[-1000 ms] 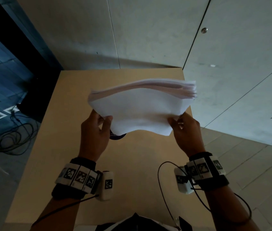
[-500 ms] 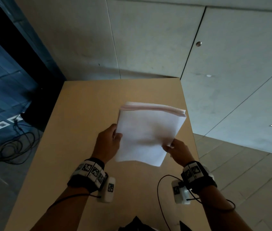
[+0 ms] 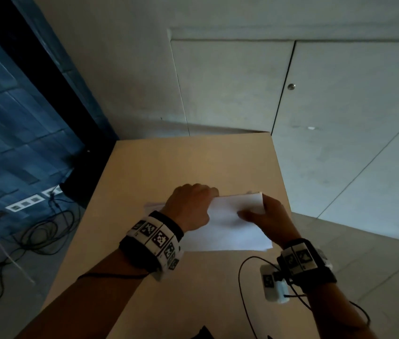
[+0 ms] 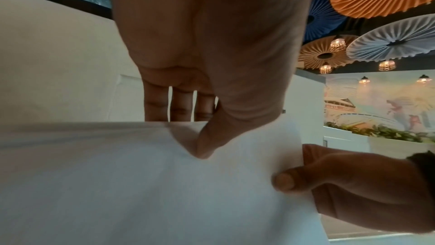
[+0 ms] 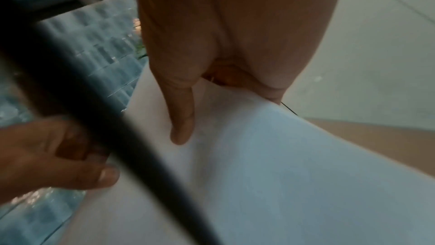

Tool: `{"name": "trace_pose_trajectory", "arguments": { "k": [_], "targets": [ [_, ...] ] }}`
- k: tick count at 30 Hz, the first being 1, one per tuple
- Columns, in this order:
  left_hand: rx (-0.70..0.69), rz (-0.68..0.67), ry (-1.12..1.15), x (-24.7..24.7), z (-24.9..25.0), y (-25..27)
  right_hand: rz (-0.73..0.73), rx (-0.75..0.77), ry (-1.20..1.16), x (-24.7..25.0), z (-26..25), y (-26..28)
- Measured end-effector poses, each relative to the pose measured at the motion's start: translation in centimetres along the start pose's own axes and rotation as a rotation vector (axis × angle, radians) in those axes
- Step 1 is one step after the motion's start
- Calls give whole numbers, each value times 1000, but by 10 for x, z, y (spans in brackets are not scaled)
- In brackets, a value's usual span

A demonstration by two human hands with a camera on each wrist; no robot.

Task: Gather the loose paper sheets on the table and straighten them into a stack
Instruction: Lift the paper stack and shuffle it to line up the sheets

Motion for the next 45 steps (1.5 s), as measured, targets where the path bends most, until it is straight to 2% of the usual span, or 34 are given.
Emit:
{"name": "trace_pose_trajectory", "arguments": {
  "k": [3,6,9,12,17,19,23,25,26,29,32,36,40,45],
  "targets": [
    [35,9,40,-6,-7,13,58,16,-68,-2,8,11],
    [75,-26,61,-17,-18,25,28,-67,-209,-8,15,14],
    [85,-8,78,-21,-28,34,-52,-42,-119,-16,17,13],
    [80,38,188,-20,-48,42,-52,-23,-153,-19,10,9],
    [217,-78,262,-27,-101,67,45,-57,-278,-13,14,1],
    [274,-17,439,-33,-126,78,90,-86,-328,-12,17,2],
    [512,202,1050,-50,-156,86,173,-156,-466,-23,28,5],
    [584,212,1272,-66,-156,82,180,-181,-522,-33,30,8],
    [589,189,1306,-74,-156,80,179,-194,-531,-37,31,9],
    [599,165,1240,-92,-156,77,180,-202,-504,-46,31,10],
    [619,219,1221,-93,-157,75,148,-119,-409,-45,31,10],
    [605,293,1160,-89,-162,71,101,-90,-195,-50,36,8],
    [577,382,1049,-88,-158,66,257,-80,-60,-55,44,1],
    [604,556,994,-88,-152,71,374,-64,-66,-56,38,-3]
  ]
}}
Point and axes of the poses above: each hand's wrist, its own y-axis away from the middle knuckle, its own x-axis out of the back of the hand, z = x × y, the point moved 3 cm from there along -y, towards the middle knuckle, and after that the axes turned 6 degrees about z, right-handed, at the moved point
